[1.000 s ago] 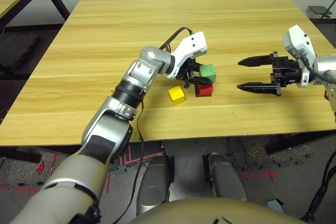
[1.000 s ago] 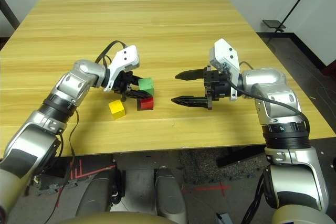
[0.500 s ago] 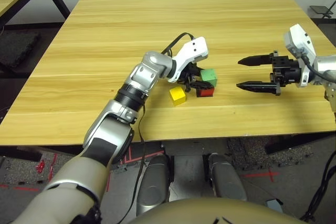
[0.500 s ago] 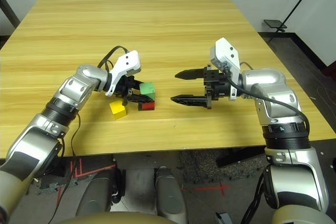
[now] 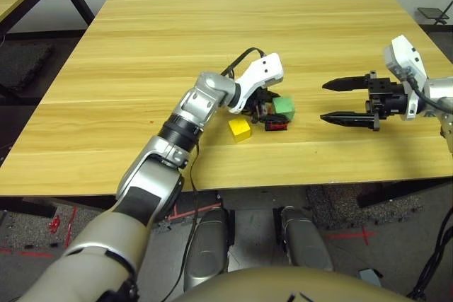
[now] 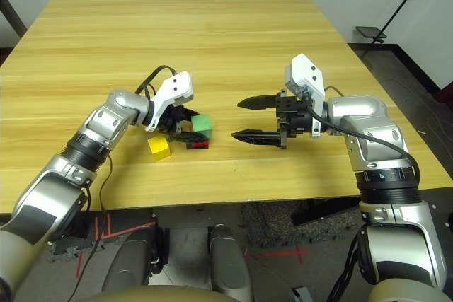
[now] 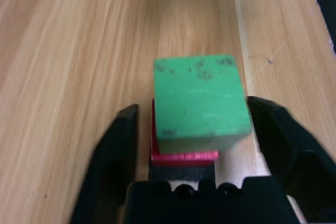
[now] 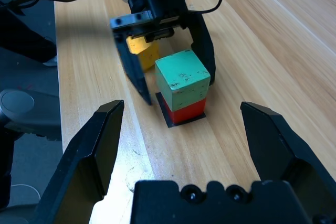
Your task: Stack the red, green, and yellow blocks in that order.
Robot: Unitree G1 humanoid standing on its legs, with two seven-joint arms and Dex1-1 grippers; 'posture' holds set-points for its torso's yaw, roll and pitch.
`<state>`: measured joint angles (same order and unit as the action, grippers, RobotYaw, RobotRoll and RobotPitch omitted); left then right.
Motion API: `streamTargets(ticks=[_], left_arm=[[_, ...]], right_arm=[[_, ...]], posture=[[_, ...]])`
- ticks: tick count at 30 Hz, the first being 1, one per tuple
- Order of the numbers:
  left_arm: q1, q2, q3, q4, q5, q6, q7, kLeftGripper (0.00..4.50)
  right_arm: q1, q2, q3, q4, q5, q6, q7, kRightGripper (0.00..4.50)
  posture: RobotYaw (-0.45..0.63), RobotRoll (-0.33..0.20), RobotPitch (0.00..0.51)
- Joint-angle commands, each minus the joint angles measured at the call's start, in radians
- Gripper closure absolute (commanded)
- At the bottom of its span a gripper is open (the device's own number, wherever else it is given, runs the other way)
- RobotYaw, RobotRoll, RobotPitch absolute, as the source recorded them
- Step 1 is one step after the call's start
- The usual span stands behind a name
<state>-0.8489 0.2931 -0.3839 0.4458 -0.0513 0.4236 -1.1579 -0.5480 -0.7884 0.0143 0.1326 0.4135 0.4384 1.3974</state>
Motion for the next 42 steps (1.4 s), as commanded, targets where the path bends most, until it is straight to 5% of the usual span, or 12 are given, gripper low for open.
streamTargets(ticks=[1, 8, 12, 17, 29, 32, 37, 42], left_arm=[[0.026, 0.062, 0.045, -0.177, -0.029, 0.088, 0.002, 0.04], [0.162, 0.227, 0.117, -0.525, -0.08, 0.34, 0.062, 0.04], [0.25, 0.243, 0.138, -0.635, -0.106, 0.427, 0.135, 0.04], [0.31, 0.212, 0.126, -0.644, -0.096, 0.435, 0.238, 0.04], [0.366, 0.28, 0.017, -0.555, -0.036, 0.312, 0.257, 0.04], [0.377, 0.288, 0.028, -0.545, -0.035, 0.3, 0.26, 0.64], [0.307, 0.281, 0.077, -0.612, -0.104, 0.411, 0.239, 2.38], [0.114, 0.303, 0.097, -0.638, -0.188, 0.5, 0.162, 2.48]], right_arm=[[-0.026, -0.011, 0.001, 0.015, -0.002, -0.005, 0.006, 0.0], [-0.052, -0.004, 0.015, 0.047, -0.008, -0.018, 0.017, 0.0], [-0.08, 0.007, 0.026, 0.081, -0.015, -0.033, 0.027, 0.0], [-0.122, 0.026, 0.039, 0.121, -0.024, -0.046, 0.037, 0.0], [-0.128, 0.031, 0.038, 0.114, -0.022, -0.033, 0.035, 0.0], [-0.122, 0.027, 0.035, 0.106, -0.019, -0.028, 0.033, 0.0], [-0.101, 0.016, 0.029, 0.089, -0.014, -0.021, 0.035, 0.0], [-0.07, -0.016, 0.031, 0.071, -0.009, -0.02, 0.067, 0.0]], posture=[[0.0, -0.07, 0.092], [0.05, -0.072, 0.082], [0.07, -0.074, 0.077], [0.09, -0.082, 0.074], [0.07, -0.092, 0.079], [0.07, -0.092, 0.079], [0.07, -0.088, 0.077], [0.07, -0.08, 0.074]])
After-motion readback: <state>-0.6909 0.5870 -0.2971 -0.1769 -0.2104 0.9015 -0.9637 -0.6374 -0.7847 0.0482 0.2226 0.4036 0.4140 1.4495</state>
